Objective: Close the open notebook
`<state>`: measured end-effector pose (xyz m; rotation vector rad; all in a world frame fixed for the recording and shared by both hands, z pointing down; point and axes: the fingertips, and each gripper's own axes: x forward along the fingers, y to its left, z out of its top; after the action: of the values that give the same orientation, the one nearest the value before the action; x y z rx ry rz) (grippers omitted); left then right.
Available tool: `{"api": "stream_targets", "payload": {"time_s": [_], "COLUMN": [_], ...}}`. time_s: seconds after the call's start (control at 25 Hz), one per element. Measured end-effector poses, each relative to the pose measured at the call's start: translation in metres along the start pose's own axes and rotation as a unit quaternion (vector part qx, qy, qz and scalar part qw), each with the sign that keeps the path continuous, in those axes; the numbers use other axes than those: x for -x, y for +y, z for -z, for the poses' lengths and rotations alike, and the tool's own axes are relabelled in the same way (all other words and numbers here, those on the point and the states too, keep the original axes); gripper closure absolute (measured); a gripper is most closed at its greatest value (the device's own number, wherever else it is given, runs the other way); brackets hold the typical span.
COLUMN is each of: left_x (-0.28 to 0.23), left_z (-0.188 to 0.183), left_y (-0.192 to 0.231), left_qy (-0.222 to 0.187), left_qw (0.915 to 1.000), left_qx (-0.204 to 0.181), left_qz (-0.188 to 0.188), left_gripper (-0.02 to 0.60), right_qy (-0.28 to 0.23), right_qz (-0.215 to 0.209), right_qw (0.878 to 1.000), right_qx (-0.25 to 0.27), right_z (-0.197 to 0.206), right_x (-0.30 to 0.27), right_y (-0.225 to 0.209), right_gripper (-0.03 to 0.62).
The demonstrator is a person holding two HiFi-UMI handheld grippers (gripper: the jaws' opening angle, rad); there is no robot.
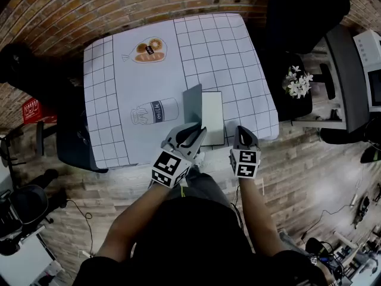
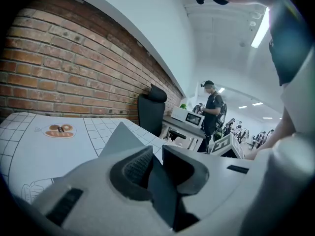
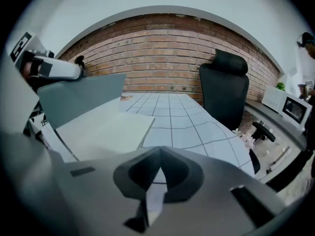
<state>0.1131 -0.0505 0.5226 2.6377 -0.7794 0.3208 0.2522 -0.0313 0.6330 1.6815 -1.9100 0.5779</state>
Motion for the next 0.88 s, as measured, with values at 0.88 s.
{"api": "stream_targets", "payload": {"time_s": [0.88], "left_x": [-0.055], "left_z": [0.035], "left_y": [-0.001], "left_qy": [0.076], "left_qw": [0.9959], "left_qx": [0.022], "left_qz": [0.043], "left_gripper": [0.396], "right_qy": [-0.027], "right_qz": [-0.002], "right_qw": [1.0], "right_qx": [-0.002], "right_z": [-0.018], "right_x": [0.012], "right_y": [-0.005], "right_gripper": [0.582]}}
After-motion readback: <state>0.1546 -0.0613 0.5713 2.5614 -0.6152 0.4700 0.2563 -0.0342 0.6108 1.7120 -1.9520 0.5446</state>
